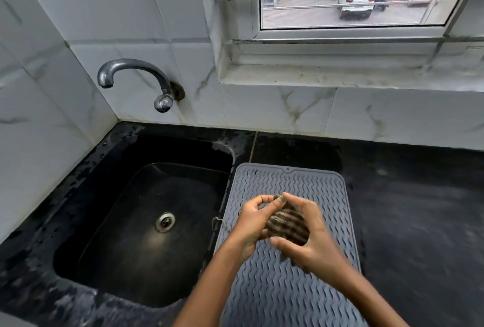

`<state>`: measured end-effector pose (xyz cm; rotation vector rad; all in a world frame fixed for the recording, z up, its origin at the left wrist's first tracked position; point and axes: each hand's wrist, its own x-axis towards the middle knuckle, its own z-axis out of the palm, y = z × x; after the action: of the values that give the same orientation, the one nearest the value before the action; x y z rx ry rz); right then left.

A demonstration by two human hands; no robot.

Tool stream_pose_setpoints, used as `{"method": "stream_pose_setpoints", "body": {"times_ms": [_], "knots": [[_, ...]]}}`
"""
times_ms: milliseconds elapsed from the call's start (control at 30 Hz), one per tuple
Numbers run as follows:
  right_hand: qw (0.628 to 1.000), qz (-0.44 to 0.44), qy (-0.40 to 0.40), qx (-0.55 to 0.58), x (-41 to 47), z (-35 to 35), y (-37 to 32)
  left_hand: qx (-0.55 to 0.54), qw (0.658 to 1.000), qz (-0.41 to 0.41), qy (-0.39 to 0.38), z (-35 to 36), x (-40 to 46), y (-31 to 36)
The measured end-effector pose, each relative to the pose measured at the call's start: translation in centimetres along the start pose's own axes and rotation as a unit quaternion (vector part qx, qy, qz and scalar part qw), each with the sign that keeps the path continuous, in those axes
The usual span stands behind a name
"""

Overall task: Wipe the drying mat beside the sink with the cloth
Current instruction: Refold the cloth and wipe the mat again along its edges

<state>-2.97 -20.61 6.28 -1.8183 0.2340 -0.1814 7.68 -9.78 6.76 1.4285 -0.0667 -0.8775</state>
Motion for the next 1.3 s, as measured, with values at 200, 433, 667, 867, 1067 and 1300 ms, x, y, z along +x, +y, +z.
{"method": "stream_pose_setpoints", "body": {"times_ms": [200,433,667,867,1067,1300], "knots": [[0.995,0.019,0.067,-0.065,5.6,-1.0,3.3,0.241,0.950,0.133,0.149,-1.6,5.1,-3.3],[0.968,-0.038,0.011,-0.250,17.5,-0.2,3.7,0.533,0.813,0.177,0.156,-4.0,11.9,-3.5],[0.901,-0.024,-0.162,-0.402,23.8,2.5,6.2,0.575,0.762,0.202,0.220,-4.3,13.9,-5.0],[0.870,-0.009,-0.254,-0.422,27.3,1.1,4.4,0.559,0.771,0.218,0.216,-4.6,14.3,-5.3],[0.790,-0.040,-0.279,-0.544,28.6,0.8,2.6,0.569,0.763,0.212,0.220,-4.6,14.3,-5.3],[0.687,-0.073,-0.301,-0.657,27.2,-2.4,1.8,0.578,0.762,0.190,0.222,-4.8,14.6,-5.4]]}}
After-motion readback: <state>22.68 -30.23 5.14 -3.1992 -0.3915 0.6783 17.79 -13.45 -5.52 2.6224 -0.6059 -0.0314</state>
